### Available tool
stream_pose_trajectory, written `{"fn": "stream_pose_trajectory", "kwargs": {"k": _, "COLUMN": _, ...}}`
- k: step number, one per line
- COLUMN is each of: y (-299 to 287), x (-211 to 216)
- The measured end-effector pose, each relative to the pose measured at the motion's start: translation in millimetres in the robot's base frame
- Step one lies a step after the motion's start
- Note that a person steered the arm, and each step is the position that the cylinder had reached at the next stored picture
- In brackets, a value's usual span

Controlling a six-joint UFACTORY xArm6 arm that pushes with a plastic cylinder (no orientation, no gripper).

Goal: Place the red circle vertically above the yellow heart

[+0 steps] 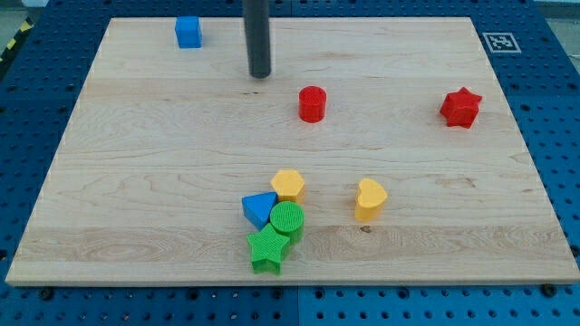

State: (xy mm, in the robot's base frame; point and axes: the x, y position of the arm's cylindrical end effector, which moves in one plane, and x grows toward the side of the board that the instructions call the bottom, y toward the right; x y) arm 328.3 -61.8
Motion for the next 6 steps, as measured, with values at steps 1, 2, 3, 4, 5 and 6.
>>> {"fn": "stream_pose_trajectory", "kwargs": {"k": 1, "y": 3, "x": 36}}
{"fn": "stream_pose_trajectory", "kwargs": {"k": 2, "y": 35, "x": 60}}
{"fn": "stream_pose_trajectory", "kwargs": {"k": 3, "y": 52, "x": 62}}
{"fn": "stream_pose_trajectory", "kwargs": {"k": 4, "y": 86, "x": 62}}
{"fn": "stream_pose_trajectory", "kwargs": {"k": 5, "y": 100, "x": 62}}
{"fn": "stream_pose_trajectory", "kwargs": {"k": 6, "y": 129, "x": 66}}
